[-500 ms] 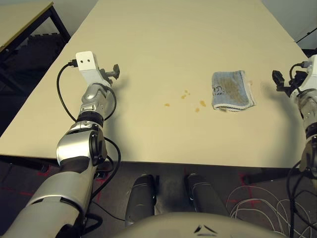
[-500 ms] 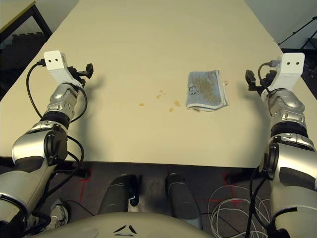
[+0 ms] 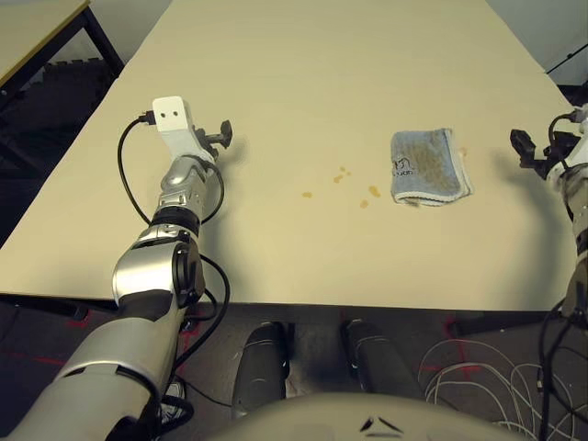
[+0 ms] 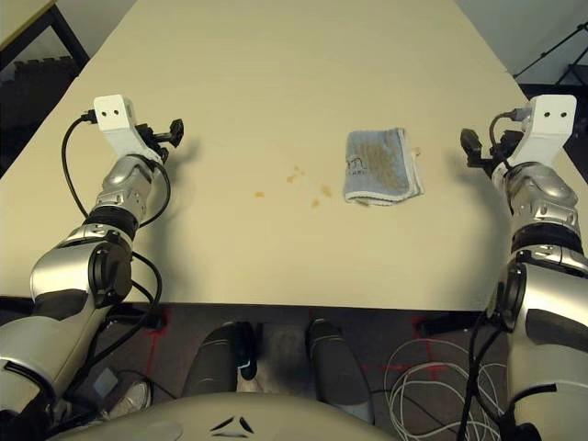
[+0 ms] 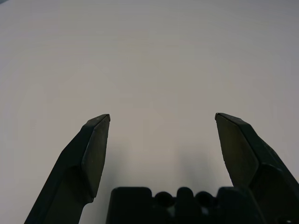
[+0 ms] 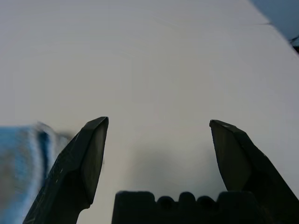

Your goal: Wipe the water off the table with a rag.

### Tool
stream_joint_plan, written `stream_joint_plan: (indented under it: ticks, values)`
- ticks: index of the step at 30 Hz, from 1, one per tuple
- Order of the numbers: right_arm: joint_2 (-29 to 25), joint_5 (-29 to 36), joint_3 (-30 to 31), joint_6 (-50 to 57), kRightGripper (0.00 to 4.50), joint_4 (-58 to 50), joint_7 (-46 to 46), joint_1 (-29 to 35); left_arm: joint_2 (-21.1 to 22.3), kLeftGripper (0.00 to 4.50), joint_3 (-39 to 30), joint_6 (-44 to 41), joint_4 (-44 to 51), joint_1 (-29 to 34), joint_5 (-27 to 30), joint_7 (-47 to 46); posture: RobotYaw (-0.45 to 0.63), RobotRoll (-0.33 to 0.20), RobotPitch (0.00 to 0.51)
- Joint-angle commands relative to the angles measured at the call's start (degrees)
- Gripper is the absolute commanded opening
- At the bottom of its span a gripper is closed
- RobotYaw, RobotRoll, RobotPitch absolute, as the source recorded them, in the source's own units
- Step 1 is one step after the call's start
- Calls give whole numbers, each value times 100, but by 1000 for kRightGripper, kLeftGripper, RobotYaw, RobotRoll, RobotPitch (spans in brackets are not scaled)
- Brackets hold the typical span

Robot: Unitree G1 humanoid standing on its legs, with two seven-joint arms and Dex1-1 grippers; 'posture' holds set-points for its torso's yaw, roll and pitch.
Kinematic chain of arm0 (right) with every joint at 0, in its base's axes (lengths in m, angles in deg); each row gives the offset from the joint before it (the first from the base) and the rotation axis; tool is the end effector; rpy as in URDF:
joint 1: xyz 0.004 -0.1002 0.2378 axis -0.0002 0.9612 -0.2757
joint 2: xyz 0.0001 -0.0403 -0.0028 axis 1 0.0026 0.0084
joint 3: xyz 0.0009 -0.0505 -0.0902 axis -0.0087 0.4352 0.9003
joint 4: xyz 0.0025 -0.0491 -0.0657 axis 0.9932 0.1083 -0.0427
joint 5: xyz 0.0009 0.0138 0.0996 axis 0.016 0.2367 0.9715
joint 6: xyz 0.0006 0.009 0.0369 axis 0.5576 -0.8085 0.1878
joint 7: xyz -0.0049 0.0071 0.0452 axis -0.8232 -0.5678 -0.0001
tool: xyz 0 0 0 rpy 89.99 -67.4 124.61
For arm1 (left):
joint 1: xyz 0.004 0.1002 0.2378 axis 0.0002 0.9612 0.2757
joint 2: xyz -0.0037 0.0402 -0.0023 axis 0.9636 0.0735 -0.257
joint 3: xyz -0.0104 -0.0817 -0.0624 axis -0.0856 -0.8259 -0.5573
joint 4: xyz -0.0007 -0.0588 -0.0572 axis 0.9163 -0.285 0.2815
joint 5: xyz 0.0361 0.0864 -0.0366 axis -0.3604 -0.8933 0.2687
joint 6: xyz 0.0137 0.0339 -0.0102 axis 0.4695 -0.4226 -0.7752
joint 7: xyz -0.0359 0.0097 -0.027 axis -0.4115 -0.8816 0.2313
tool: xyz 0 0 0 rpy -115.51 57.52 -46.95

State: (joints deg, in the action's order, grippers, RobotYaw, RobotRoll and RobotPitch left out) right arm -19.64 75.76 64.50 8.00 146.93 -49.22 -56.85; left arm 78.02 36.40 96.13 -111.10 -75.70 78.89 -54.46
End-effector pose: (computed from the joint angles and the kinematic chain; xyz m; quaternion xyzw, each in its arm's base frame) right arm 0.3016 -0.3620 0.1845 0.0815 0.0969 0.0237 0.9917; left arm 0.3550 0.2380 0.1453 -0.0225 -0.0144 -0.1171 0.9928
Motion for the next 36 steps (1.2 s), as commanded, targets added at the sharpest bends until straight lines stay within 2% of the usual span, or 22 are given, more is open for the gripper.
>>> stream_joint_plan:
  ticks: [1, 3, 7, 14, 24, 33, 36]
  values:
    - [-373, -349, 641, 1883, 4460, 219, -1335, -516, 202, 4500, 491, -371, 143, -400, -205, 2037, -56, 0, 153]
    - [-537, -747, 1219, 2415, 4460, 264, -2136, -675, 374, 4500, 831, -531, 200, -578, -368, 3071, -47, 0, 158]
    - [-554, -1048, 1690, 2804, 4460, 337, -2781, -795, 586, 4500, 1136, -730, 279, -792, -477, 4058, -27, 0, 168]
    - [-259, -1138, 1774, 3055, 4460, 469, -3097, -762, 840, 4500, 1520, -1131, 489, -905, -540, 5524, 4, 0, 181]
    - [176, -985, 1405, 2971, 4460, 578, -2659, -553, 1013, 4500, 1677, -1412, 1012, -642, -498, 5837, 77, 0, 186]
    - [760, -871, 1187, 3076, 4460, 535, -2539, -677, 1088, 4500, 1686, -1672, 1442, -472, -455, 5886, 86, 0, 200]
    - [942, -869, 1098, 2923, 4460, 534, -2191, -675, 1049, 4500, 1685, -1710, 1510, -436, -438, 5864, 83, 0, 205]
